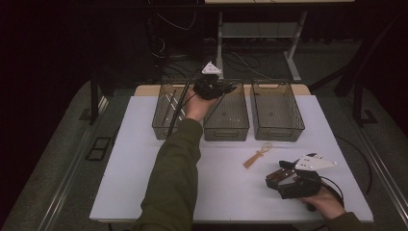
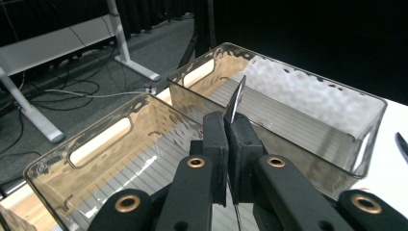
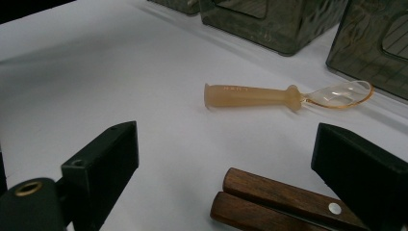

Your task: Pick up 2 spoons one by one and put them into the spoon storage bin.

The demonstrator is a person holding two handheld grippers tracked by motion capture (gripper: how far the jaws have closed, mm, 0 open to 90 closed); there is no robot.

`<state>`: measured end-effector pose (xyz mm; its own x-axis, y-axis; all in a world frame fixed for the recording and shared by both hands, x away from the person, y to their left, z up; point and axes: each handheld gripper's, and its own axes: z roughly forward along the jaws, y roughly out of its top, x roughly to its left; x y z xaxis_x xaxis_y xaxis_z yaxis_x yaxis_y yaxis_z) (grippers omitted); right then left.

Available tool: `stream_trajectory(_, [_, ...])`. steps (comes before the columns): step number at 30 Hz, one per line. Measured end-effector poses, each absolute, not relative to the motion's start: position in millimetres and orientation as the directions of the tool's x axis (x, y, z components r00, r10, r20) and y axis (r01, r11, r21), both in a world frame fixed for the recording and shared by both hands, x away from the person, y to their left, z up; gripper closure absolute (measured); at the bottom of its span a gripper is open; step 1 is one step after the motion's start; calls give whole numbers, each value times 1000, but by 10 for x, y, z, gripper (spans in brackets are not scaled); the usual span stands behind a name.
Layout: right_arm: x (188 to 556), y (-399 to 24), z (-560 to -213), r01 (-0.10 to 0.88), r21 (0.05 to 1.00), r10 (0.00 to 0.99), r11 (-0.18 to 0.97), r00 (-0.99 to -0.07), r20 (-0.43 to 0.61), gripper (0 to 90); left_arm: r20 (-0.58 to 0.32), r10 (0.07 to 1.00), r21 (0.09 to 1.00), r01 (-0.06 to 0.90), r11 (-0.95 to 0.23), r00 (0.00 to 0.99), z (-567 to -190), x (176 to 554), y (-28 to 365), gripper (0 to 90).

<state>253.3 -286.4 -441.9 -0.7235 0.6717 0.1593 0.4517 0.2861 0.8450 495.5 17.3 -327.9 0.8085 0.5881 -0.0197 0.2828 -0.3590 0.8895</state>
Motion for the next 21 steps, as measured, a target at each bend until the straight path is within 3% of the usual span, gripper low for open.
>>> stream_trajectory(9, [2530,-2874,-4417,456,845,673,279,-721,167,95,-11,602,878,296,-376,798,-3386,5072,76,870])
stream_trajectory(21, [2528,-2863,-4414,451,846,666,284,-728,165,95,41,610,811,330,-483,791,-3643,5059,28,859])
